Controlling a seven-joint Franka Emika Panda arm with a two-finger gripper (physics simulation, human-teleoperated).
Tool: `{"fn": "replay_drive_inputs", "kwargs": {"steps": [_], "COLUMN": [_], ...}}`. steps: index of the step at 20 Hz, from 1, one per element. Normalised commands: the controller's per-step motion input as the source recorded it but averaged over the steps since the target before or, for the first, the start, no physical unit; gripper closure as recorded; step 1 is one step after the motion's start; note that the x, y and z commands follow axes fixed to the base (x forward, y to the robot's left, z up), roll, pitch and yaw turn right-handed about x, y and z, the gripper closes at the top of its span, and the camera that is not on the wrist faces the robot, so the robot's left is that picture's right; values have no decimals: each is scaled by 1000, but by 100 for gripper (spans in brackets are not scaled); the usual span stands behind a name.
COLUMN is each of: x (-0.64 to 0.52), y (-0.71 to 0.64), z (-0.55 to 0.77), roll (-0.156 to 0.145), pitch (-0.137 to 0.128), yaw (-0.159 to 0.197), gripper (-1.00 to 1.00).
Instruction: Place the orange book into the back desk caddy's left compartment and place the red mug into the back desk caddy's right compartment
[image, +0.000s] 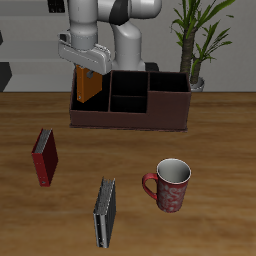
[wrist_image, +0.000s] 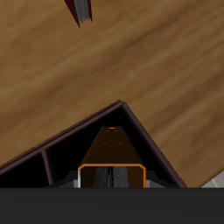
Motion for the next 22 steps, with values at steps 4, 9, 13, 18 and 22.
{"fn": "replay_drive_inputs", "kwargs": {"steps": [4,9,13,18,22], "x": [89,98,85,91,14], "y": [-103,-40,-51,-13,47], "z": [-47,-95,-126,-137,-4], "roll": [-18,13,25,7,7], "pitch": [42,43,62,77,4], "yaw": [-73,-39,-73,-32,14], "gripper": [100,100,-100,-100,-100]}}
